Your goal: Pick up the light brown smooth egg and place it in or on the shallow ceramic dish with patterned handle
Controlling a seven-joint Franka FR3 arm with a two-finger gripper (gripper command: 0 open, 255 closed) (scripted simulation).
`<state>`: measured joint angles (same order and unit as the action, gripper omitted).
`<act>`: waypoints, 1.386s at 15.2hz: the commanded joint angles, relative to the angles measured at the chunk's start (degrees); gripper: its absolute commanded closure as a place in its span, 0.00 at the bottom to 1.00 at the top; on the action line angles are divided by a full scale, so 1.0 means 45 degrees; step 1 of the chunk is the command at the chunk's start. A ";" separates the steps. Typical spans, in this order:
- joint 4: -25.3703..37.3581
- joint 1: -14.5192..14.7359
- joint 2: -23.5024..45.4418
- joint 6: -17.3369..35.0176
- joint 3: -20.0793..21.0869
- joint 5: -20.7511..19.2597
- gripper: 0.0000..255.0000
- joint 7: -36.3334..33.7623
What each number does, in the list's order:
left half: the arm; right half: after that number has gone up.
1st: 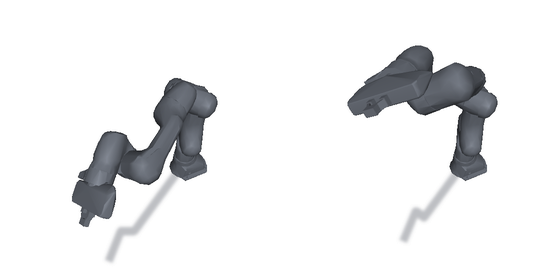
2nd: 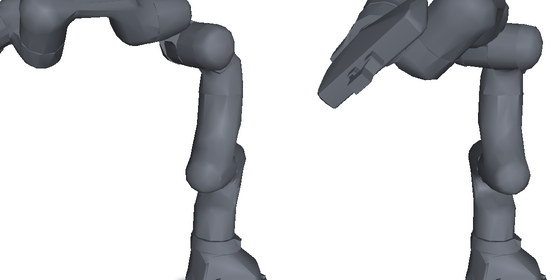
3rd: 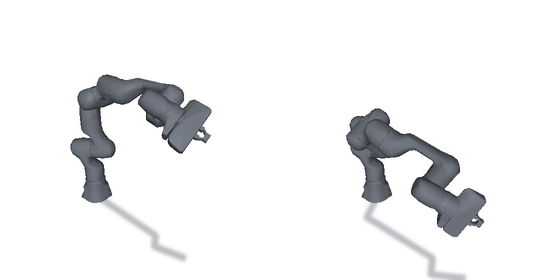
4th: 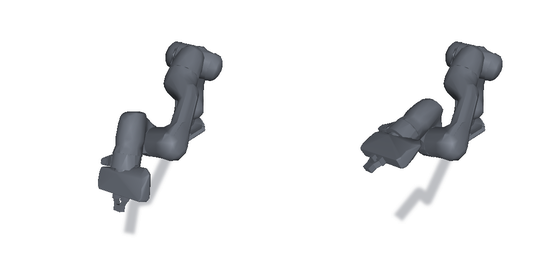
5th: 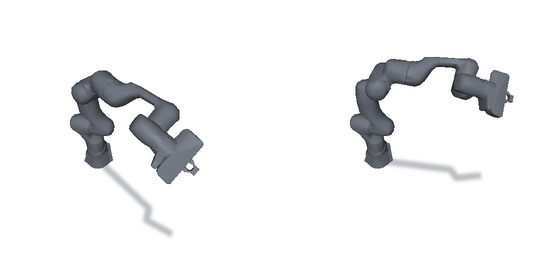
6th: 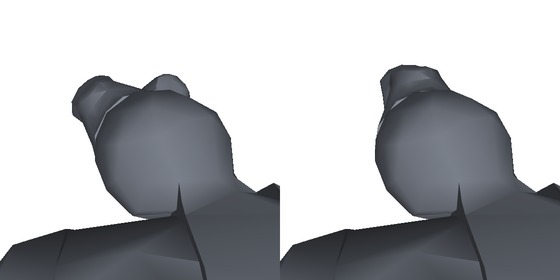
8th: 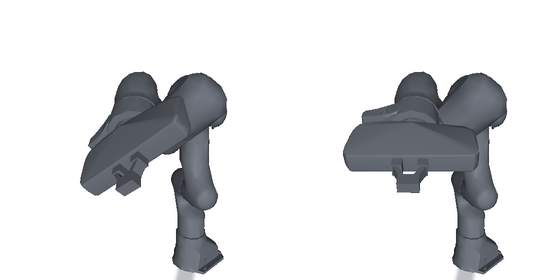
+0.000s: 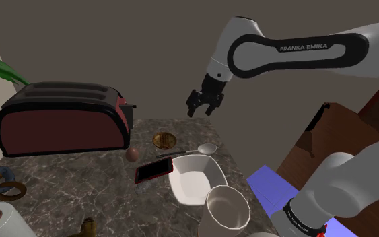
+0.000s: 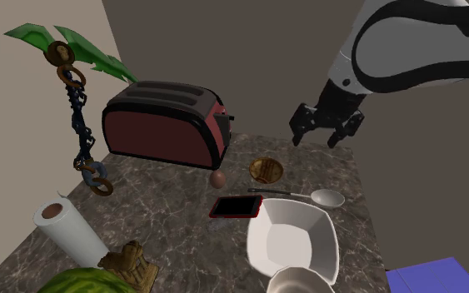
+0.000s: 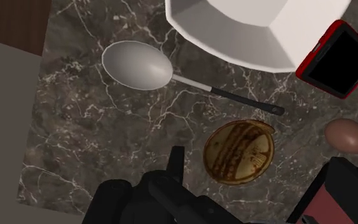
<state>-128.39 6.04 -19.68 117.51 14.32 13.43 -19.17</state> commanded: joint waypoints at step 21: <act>0.6968 0.2219 1.0001 0.2085 0.1705 -0.2501 0.00 -0.4346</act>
<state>-98.92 15.61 23.65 127.26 22.17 2.63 -38.42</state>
